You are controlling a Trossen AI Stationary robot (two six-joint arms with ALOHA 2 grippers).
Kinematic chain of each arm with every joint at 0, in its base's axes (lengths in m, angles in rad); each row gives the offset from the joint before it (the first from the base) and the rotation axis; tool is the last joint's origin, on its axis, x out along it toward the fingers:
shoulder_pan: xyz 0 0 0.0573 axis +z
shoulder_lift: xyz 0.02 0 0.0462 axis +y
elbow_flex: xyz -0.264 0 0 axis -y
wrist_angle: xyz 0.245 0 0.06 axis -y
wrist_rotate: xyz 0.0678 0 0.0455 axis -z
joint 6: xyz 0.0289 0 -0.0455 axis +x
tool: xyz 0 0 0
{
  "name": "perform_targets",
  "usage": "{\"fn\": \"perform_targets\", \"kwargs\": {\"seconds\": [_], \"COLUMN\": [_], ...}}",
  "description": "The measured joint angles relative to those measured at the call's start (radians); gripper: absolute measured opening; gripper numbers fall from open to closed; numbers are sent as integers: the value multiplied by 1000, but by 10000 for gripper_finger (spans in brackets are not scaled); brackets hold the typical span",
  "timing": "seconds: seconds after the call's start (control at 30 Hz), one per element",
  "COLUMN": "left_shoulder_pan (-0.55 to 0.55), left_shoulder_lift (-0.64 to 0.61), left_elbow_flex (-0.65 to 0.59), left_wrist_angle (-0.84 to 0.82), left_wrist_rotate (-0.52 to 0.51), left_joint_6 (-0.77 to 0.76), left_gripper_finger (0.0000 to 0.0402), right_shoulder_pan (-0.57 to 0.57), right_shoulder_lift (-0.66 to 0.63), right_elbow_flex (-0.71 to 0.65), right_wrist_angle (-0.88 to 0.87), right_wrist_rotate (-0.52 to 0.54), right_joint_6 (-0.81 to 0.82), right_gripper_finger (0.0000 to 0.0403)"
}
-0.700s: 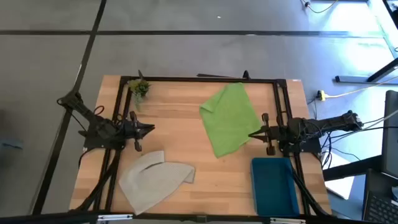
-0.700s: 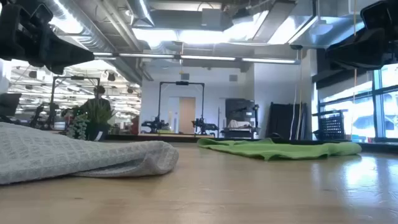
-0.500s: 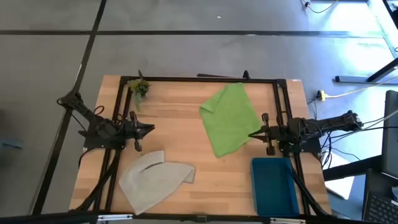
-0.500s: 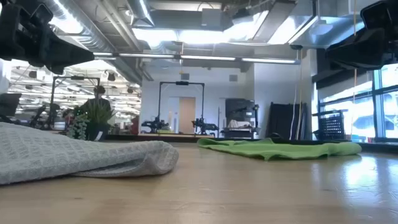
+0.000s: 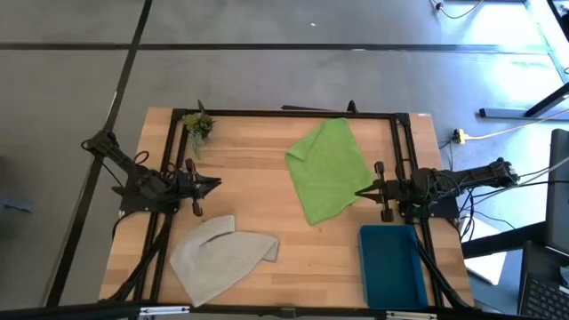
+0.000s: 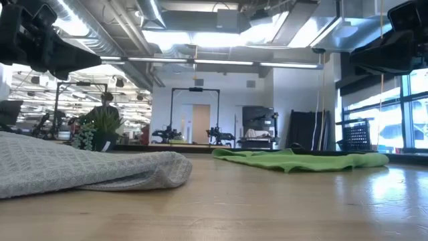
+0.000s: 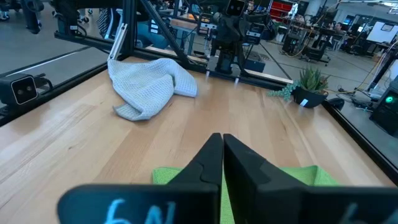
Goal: Roll microfiber towels into tight, uniform cylinder then place into a basket
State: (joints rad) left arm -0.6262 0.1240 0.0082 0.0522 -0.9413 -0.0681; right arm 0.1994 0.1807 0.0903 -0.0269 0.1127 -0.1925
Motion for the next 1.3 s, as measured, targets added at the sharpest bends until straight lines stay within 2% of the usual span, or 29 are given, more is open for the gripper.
{"fn": "perform_targets", "kwargs": {"seconds": [0.5,0.7,0.9,1.0,1.13,1.3], "left_shoulder_pan": [0,0,0,0,0,0], "left_shoulder_lift": [0,0,0,0,0,0], "left_elbow_flex": [0,0,0,0,0,0], "left_wrist_angle": [0,0,0,0,0,0], "left_wrist_rotate": [0,0,0,0,0,0], "left_joint_6": [0,0,0,0,0,0], "left_gripper_finger": [30,30,30,30,30,30], "right_shoulder_pan": [0,0,0,0,0,0], "right_shoulder_lift": [0,1,0,0,0,0], "right_elbow_flex": [0,0,0,0,0,0], "right_wrist_angle": [1,22,25,37,46,95], "right_wrist_rotate": [0,0,0,-4,-97,-287], "right_joint_6": [-5,-127,-127,-76,-22,-23], "right_gripper_finger": [16,16,16,16,17,17]}}
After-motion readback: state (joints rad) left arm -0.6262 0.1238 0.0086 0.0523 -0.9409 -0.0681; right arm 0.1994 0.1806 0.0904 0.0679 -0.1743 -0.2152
